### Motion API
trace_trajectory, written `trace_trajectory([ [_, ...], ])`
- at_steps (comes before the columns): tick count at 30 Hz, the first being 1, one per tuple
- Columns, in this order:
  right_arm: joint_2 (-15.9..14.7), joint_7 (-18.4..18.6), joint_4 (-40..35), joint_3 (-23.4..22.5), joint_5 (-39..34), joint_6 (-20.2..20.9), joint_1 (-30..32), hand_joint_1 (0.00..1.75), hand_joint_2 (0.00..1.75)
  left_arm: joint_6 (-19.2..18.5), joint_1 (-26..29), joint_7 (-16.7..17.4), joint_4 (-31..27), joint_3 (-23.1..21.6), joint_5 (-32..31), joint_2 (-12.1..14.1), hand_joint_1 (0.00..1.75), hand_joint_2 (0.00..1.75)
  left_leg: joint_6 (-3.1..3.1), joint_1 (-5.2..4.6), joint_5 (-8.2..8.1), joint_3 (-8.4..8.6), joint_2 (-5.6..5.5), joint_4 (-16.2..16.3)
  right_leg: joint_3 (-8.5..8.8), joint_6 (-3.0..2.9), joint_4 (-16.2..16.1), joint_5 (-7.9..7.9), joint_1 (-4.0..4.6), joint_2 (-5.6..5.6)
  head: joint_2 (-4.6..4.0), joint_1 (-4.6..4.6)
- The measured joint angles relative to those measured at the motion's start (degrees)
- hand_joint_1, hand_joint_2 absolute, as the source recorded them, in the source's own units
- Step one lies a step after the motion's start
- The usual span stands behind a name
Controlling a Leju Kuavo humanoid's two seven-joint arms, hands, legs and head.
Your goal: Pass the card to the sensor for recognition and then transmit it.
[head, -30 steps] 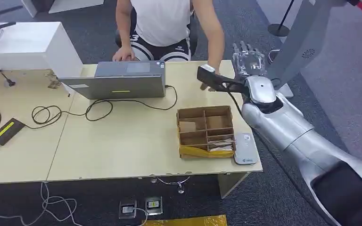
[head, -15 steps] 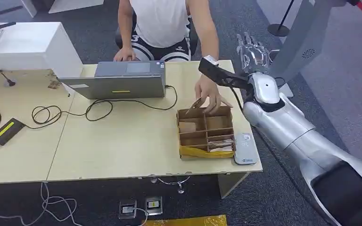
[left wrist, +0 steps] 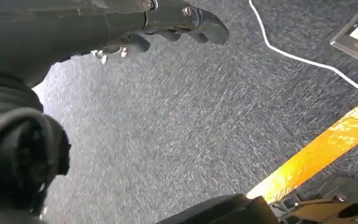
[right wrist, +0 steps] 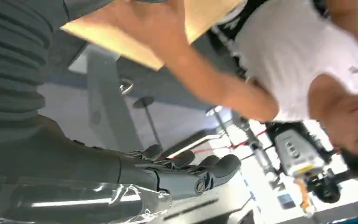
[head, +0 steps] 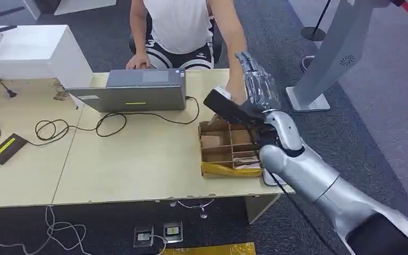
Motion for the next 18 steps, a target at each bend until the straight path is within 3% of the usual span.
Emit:
trace_trajectory([
  [7, -3.3, -0.5, -13.6, -0.1, -0.9, 0.1, 10.0, 0.00, 1.75, 0.0, 0.4, -0.2, 0.0, 0.4, 0.2, 0.0, 0.00, 0.00, 0.00, -0.01, 0.00, -0.01, 0.02, 0.0, 0.01, 0.00, 0.0, 0.01, -0.02, 0.00, 0.00, 0.02],
  [16, -6.0, -1.5, -23.3, -1.6, -3.2, 0.2, 15.8, 0.00, 1.75, 0.0, 0.3, -0.1, 0.0, 0.7, -0.1, 0.0, 0.00, 0.00, 0.00, -0.01, 0.00, 0.02, 0.08, 0.0, 0.00, -0.01, 0.0, 0.02, -0.01, 0.04, 0.00, 0.00],
  [18, -6.9, -2.0, -25.7, -2.0, -5.1, 1.9, 17.5, 0.00, 1.75, 0.0, 0.3, 0.1, 0.0, 0.7, -0.3, 0.0, 0.00, 0.00, -0.04, 0.00, -0.03, 0.02, 0.09, 0.0, -0.01, -0.01, 0.0, 0.01, 0.00, 0.05, 0.00, 0.00],
])
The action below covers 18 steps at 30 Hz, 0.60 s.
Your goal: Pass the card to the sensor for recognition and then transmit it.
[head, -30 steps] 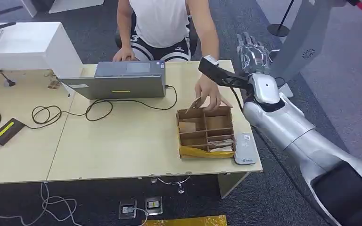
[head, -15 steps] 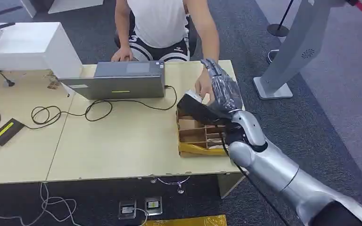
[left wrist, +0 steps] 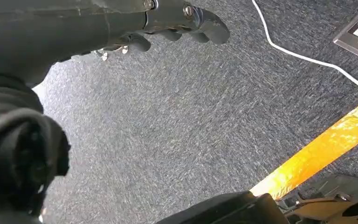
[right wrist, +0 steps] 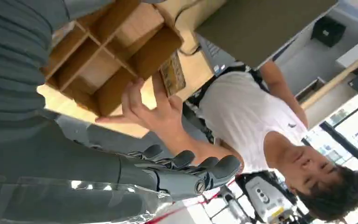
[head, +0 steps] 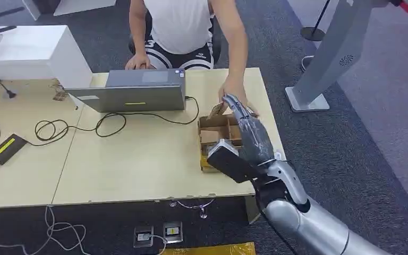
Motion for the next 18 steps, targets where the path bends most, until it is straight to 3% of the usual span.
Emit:
trace_trajectory([
  [7, -2.4, 0.1, -5.5, -1.1, 0.4, 6.2, 6.5, 0.00, 1.75, 0.1, 0.0, 0.5, 0.0, 0.0, -0.1, 0.0, 0.00, 0.00, 0.01, 0.00, -0.03, -0.01, 0.01, 0.0, 0.00, 0.00, 0.0, -0.01, -0.01, 0.02, 0.00, 0.00],
  [18, -3.7, 0.1, -7.8, -2.0, 0.4, 6.8, 8.7, 0.00, 1.75, 0.1, 0.0, 0.5, 0.0, 0.0, -0.1, -0.2, 0.00, 0.00, 0.01, 0.00, -0.03, 0.00, 0.02, 0.0, 0.01, 0.00, 0.0, 0.00, 0.00, 0.02, 0.00, 0.00],
])
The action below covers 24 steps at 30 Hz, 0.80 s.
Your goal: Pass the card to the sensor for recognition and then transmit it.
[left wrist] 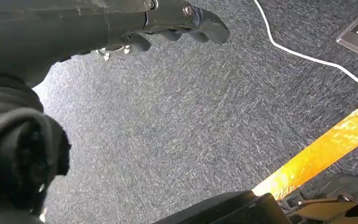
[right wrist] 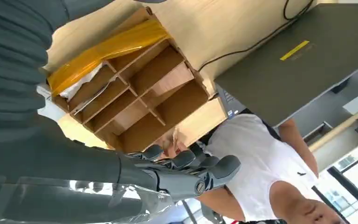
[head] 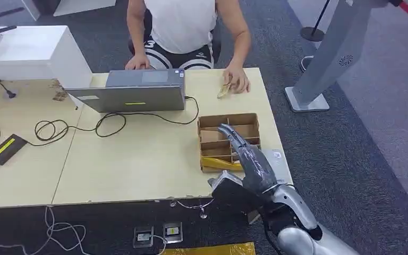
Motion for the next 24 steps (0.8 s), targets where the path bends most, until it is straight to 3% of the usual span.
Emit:
trace_trajectory([
  [24, -0.5, 0.0, -1.0, -0.7, 0.0, 0.0, 0.3, 0.00, 1.75, 0.0, 0.0, 0.0, 0.0, 0.0, 0.0, 0.0, 0.00, 0.00, 0.00, 0.00, 0.00, -0.01, 0.00, 0.0, 0.00, 0.00, 0.0, 0.00, 0.00, 0.00, 0.00, 0.00],
])
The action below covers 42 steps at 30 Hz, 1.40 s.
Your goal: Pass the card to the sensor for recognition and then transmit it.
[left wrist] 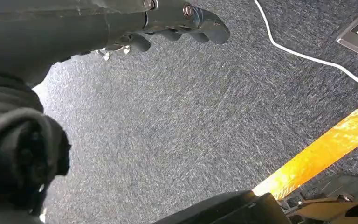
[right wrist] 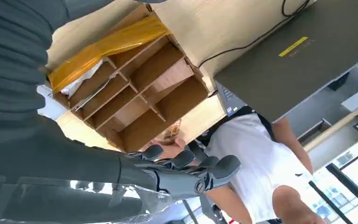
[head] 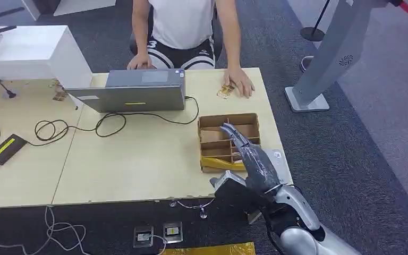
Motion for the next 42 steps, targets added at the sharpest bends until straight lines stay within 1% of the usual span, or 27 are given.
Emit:
trace_trajectory([
  [14, 0.0, 0.0, 0.0, 0.0, 0.0, 0.0, 0.0, 0.00, 1.75, 0.0, 0.0, 0.0, 0.0, 0.0, 0.0, 0.0, 0.00, 0.00, 0.00, 0.00, 0.00, 0.00, 0.00, 0.0, 0.00, 0.00, 0.0, 0.00, 0.00, 0.00, 0.00, 0.00],
  [15, 0.0, 1.2, 0.0, 0.0, 1.1, 1.1, -0.1, 0.00, 1.75, -0.2, 0.0, 0.0, 0.0, 0.0, 0.0, 0.0, 0.00, 0.00, 0.00, 0.00, 0.00, -0.01, 0.00, 0.0, 0.00, 0.00, 0.0, 0.00, 0.00, 0.00, 0.00, 0.00],
  [16, -0.3, 4.3, 0.1, 0.0, 4.4, 4.2, -0.4, 0.00, 1.75, -0.4, 0.0, 0.1, 0.0, 0.0, -0.3, 0.0, 0.00, 0.00, 0.00, 0.00, 0.00, -0.02, 0.01, 0.0, 0.00, 0.00, 0.0, 0.00, 0.00, 0.02, 0.00, 0.00],
  [17, -0.5, 8.6, 0.6, 0.1, 10.9, 8.1, -1.0, 0.00, 1.75, -1.0, -0.2, 0.4, 0.0, 0.0, -0.5, 0.0, 0.00, 0.00, 0.00, 0.00, 0.00, -0.04, 0.01, 0.0, 0.00, 0.00, 0.0, 0.00, 0.00, 0.01, 0.00, -0.04],
  [18, -0.5, 10.6, 2.0, 0.2, 18.6, 8.8, -1.5, 0.00, 1.75, -1.5, -0.5, 0.8, 0.0, 0.0, -0.7, 0.0, 0.00, 0.00, 0.00, 0.00, 0.01, -0.10, -0.07, 0.0, 0.01, 0.00, 0.0, 0.00, 0.00, -0.07, 0.00, -0.02],
  [19, -0.4, 10.3, 4.3, 0.1, 25.2, 8.1, -2.3, 0.00, 1.75, -1.7, -0.8, 1.0, 0.0, 0.0, -0.9, 0.0, 0.00, 0.00, -0.01, 0.00, 0.03, -0.11, -0.13, 0.0, 0.01, 0.00, 0.0, 0.00, 0.00, -0.10, 0.00, 0.07],
  [20, -0.4, 9.7, 6.7, 0.1, 29.2, 7.5, -3.2, 0.00, 1.75, -1.9, -1.0, 1.2, 0.0, 0.0, -0.9, 0.0, 0.00, 0.00, 0.00, 0.00, 0.04, -0.08, -0.13, 0.0, 0.03, 0.00, 0.0, 0.00, 0.00, -0.11, 0.00, -0.04],
  [21, -0.3, 9.5, 8.7, 0.1, 30.5, 7.1, -3.7, 0.00, 1.75, -2.0, -1.2, 1.3, 0.0, 0.0, -0.9, 0.0, 0.00, 0.00, 0.02, 0.00, 0.05, -0.07, -0.14, 0.0, 0.06, 0.01, 0.0, 0.01, 0.00, -0.11, 0.00, 0.02],
  [25, -0.1, 9.5, 13.2, 0.1, 30.2, 7.1, -4.1, 0.00, 1.75, -2.0, -1.4, 1.4, 0.0, 0.0, -1.0, 0.0, 0.00, 0.00, 0.03, 0.00, 0.06, -0.07, -0.12, 0.0, 0.05, 0.01, 0.0, 0.01, -0.01, -0.11, 0.00, 0.00],
  [30, 0.2, 9.8, 15.0, 0.1, 30.2, 7.5, -4.2, 0.00, 1.75, -2.0, -1.5, 1.4, 0.0, 0.0, -1.0, 0.0, 0.00, 0.00, -0.01, 0.01, 0.01, -0.08, -0.13, 0.0, 0.02, -0.02, 0.0, -0.02, 0.01, -0.14, 0.00, -0.02],
  [33, 0.9, 9.9, 16.8, 0.1, 30.3, 7.6, -4.5, 0.00, 1.75, -2.0, -1.5, 1.4, 0.0, 0.0, -1.0, 0.0, 0.00, 0.00, -0.01, 0.02, 0.01, -0.07, -0.12, 0.0, 0.02, -0.03, 0.0, -0.02, 0.02, -0.13, 0.00, 0.00],
  [40, 1.0, 10.1, 16.7, 0.1, 30.9, 6.9, -4.4, 0.00, 1.75, -2.2, -1.5, 1.4, 0.0, 0.0, -1.7, 0.0, 0.00, 0.00, -0.01, 0.02, 0.01, -0.03, -0.10, 0.0, 0.02, -0.02, 0.0, -0.01, 0.02, -0.11, 0.00, 0.00],
  [42, 0.9, 10.1, 15.7, 0.0, 31.2, 7.4, -3.9, 0.00, 1.75, -2.3, -1.5, 1.6, 0.0, 0.0, -2.2, 0.0, 0.00, 0.00, -0.01, 0.02, 0.01, -0.02, -0.10, 0.0, 0.02, -0.02, 0.0, -0.01, 0.02, -0.11, 0.00, 0.00],
])
